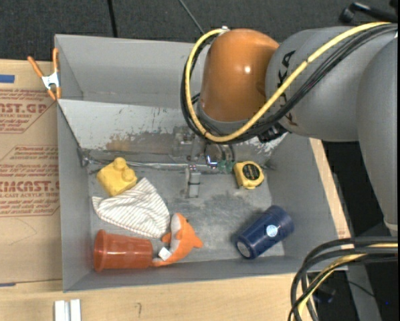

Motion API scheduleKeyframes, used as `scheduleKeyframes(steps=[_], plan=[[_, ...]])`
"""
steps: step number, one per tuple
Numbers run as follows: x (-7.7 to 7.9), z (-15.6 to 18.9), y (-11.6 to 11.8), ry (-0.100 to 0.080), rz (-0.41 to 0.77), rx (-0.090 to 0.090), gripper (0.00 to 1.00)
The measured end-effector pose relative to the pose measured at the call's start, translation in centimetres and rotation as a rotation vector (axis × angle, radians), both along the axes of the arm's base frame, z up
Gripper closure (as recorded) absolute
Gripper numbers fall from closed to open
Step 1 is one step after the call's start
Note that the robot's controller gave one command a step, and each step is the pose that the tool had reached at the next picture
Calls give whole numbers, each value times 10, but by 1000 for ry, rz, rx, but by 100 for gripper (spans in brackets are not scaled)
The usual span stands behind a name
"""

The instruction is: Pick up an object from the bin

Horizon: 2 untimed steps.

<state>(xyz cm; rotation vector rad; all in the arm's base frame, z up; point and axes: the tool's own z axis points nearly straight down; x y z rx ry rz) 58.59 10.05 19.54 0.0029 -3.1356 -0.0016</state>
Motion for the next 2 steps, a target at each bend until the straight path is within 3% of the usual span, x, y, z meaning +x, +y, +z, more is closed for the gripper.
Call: scheduleKeyframes(steps=[1, 2], plan=[[2, 5, -1, -8, -1, 1, 0], [-26, -60, 39, -11, 101, 0, 0]])
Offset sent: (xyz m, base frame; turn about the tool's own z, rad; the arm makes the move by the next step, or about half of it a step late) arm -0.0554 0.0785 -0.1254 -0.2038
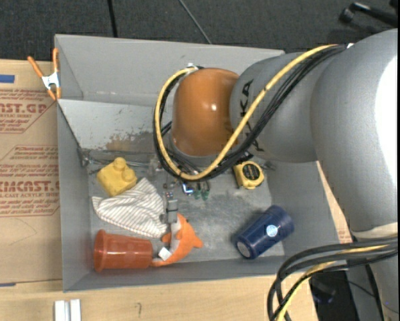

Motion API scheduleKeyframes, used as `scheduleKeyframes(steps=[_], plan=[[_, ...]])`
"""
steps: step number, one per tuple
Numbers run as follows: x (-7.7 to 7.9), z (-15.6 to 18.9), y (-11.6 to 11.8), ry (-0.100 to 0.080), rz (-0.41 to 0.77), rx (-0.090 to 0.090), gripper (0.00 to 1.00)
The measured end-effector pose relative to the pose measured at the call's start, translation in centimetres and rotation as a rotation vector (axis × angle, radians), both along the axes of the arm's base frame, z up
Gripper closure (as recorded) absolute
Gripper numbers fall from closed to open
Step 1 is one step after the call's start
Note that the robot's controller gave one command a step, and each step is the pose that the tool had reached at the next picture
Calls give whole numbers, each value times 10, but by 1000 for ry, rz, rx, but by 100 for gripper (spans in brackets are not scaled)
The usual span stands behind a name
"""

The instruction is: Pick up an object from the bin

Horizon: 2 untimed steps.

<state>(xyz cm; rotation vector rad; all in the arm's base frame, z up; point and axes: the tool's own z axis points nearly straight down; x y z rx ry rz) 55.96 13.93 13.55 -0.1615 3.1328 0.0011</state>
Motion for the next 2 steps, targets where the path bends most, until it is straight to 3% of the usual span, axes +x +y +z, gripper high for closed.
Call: scheduleKeyframes(steps=[1, 2], plan=[[-4, -18, 12, 7, 43, -1, 0], [-34, -15, 46, 6, -79, 0, 0]])
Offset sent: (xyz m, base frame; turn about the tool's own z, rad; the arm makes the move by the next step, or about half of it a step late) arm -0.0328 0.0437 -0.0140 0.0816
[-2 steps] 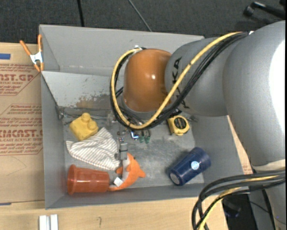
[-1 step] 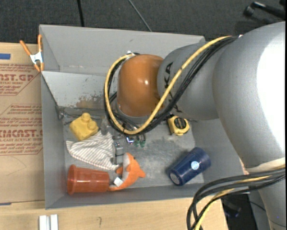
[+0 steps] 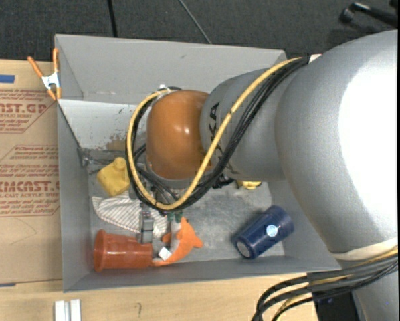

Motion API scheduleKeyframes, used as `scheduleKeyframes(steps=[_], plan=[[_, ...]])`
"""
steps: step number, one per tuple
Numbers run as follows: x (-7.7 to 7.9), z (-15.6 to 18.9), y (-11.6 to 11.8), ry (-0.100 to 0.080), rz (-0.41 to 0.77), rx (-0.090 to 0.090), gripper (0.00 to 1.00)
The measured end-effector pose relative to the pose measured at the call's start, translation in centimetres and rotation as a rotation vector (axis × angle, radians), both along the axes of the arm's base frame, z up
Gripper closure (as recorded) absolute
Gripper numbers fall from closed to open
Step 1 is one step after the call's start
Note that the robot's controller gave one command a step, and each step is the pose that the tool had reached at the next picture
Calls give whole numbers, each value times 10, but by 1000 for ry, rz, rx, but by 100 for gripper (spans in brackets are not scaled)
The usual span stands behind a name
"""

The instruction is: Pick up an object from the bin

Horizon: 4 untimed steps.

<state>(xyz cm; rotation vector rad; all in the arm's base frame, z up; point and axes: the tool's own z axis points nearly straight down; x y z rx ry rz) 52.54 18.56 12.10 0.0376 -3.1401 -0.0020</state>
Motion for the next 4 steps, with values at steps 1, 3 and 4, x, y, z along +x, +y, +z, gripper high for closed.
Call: scheduleKeyframes(steps=[1, 3, 4], plan=[[-2, -47, -5, -13, 92, 1, 0], [-6, -46, -7, -24, -78, 4, 100], [-7, -43, -7, -19, -78, 2, 100]])
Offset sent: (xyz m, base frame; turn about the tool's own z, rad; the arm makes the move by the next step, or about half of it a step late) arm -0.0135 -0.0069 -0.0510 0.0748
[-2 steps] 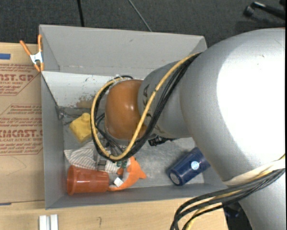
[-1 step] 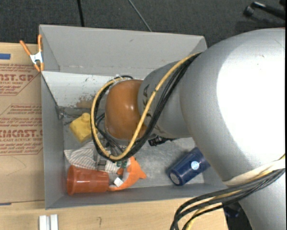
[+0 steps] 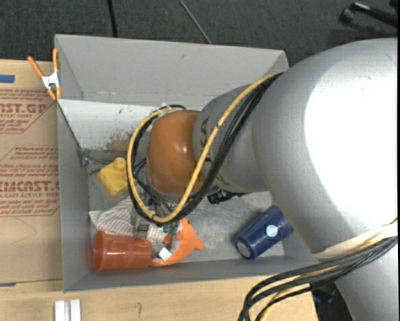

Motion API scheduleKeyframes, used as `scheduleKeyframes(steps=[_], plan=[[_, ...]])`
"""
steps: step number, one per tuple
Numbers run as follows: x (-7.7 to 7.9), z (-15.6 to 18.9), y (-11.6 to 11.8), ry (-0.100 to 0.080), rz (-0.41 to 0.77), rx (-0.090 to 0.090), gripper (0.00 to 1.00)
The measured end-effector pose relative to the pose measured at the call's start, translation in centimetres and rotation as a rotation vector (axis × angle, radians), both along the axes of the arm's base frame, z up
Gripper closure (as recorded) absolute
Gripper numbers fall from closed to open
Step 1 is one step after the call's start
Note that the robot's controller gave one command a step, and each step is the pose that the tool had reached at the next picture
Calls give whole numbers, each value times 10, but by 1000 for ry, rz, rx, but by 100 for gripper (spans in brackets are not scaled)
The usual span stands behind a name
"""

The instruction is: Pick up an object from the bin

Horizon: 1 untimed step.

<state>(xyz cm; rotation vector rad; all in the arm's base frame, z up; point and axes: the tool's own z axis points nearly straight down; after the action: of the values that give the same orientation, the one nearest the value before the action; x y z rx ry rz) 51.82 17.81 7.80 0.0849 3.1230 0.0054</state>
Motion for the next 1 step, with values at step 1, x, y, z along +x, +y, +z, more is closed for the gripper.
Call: scheduleKeyframes(steps=[1], plan=[[-2, 10, 0, 12, 1, -2, 100]])
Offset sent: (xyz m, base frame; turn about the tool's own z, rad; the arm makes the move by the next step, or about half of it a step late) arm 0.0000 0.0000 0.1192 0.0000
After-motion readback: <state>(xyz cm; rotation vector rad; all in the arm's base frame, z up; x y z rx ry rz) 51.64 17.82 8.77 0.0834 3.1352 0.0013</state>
